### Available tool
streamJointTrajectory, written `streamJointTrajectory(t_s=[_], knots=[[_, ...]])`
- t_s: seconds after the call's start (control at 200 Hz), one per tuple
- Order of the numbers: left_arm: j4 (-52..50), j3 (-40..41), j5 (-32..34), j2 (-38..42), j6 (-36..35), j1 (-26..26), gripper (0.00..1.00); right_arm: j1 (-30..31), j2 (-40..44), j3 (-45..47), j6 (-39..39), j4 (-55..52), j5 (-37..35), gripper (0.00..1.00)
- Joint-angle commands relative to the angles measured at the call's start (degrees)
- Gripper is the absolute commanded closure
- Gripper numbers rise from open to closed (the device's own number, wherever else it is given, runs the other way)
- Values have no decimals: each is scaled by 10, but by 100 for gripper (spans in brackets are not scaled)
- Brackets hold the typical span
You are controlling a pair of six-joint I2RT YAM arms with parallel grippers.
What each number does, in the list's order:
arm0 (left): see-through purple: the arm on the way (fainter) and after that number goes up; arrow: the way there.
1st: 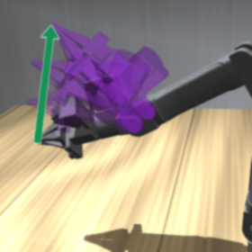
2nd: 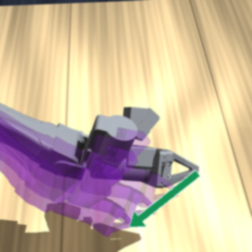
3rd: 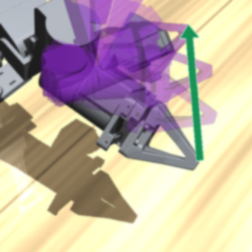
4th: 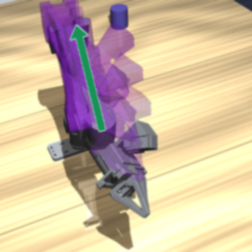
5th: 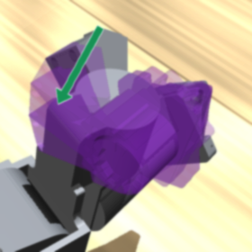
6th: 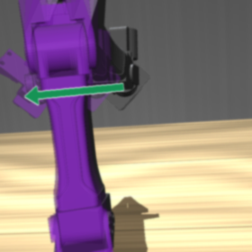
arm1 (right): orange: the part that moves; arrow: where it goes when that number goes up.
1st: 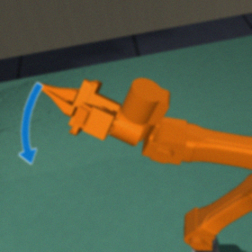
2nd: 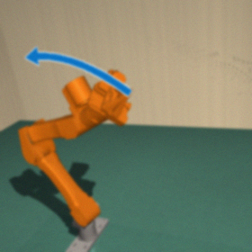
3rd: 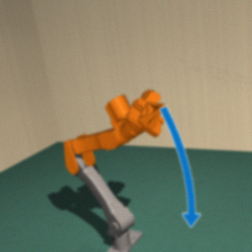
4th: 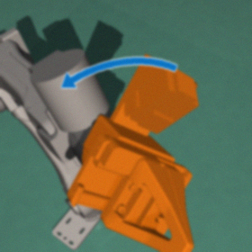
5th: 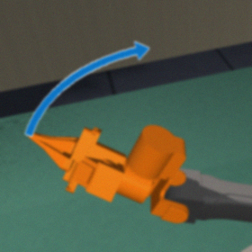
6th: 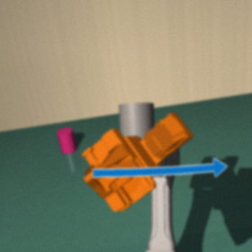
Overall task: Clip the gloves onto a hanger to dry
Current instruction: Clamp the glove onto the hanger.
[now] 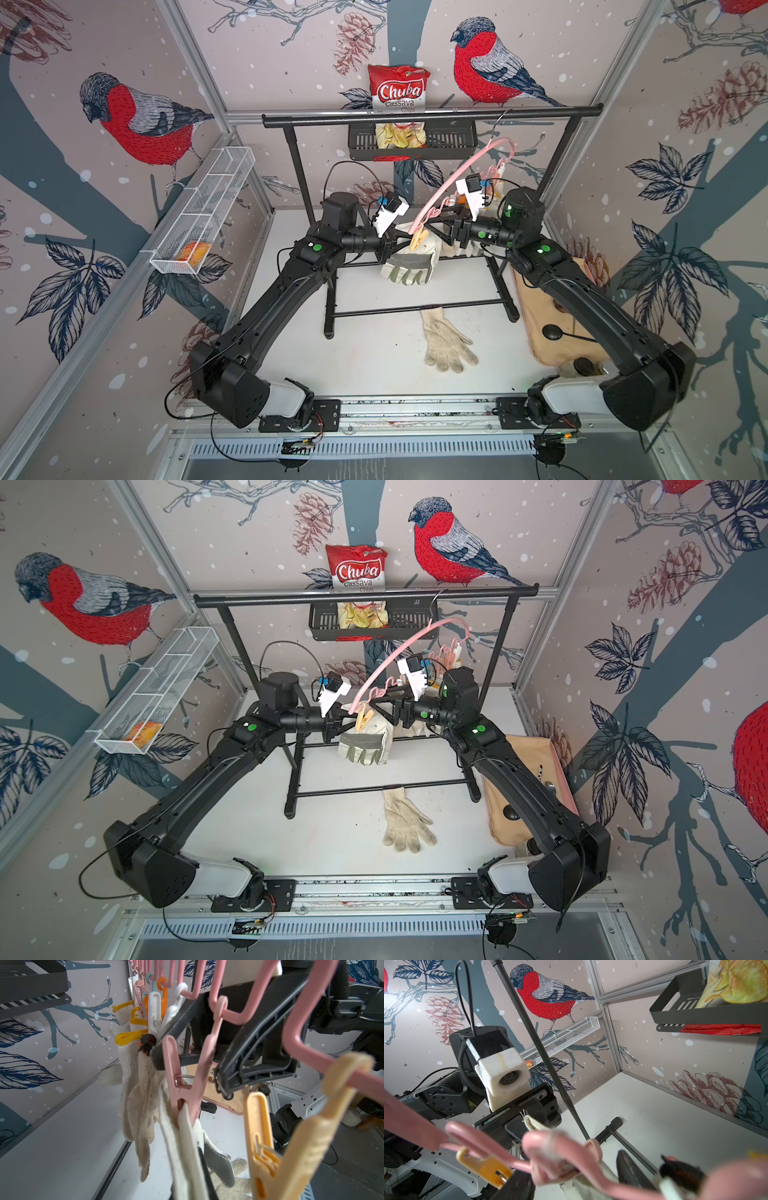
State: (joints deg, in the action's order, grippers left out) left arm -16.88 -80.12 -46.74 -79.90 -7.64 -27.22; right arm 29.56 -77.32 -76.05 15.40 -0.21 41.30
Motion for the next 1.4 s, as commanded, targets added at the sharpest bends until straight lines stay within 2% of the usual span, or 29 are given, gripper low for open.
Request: streamJointTrajectory(t_s=[0.0,0.145,0.265,0.395,0.425,0.6,0.665,0.715,0.87,0.916,0.951,0.981,1.106,1.196,1.301,1.396], knots=[[43,7,13,11,16,-1,80,0,11,2,7,1,-41,33],[84,44,60,40,33,1,58,0,36,13,24,-12,-80,24],[124,96,104,78,48,8,46,1,72,32,44,-38,-113,20],[156,144,160,125,69,13,39,3,130,69,77,-77,-163,16],[161,152,173,135,75,13,35,4,145,79,88,-86,-173,15],[202,209,237,213,125,16,30,11,238,120,137,-182,-260,15],[221,238,265,250,154,17,22,10,268,123,162,-233,-311,15],[234,265,278,277,177,17,17,10,288,123,185,-271,-347,15],[260,326,286,349,250,18,15,8,345,117,246,-360,-432,15],[269,344,292,369,273,18,7,8,358,113,262,-378,-446,15],[277,358,293,384,287,18,7,8,369,112,275,-392,-453,16],[279,367,296,396,300,18,2,8,376,114,289,-406,-460,16],[269,394,292,432,338,18,1,8,415,162,362,-439,-451,23],[280,433,266,448,393,18,1,8,440,222,405,-442,-427,26],[311,490,208,444,454,17,1,8,437,284,414,-437,-391,28],[301,517,191,422,487,14,2,10,420,332,402,-416,-359,29]])
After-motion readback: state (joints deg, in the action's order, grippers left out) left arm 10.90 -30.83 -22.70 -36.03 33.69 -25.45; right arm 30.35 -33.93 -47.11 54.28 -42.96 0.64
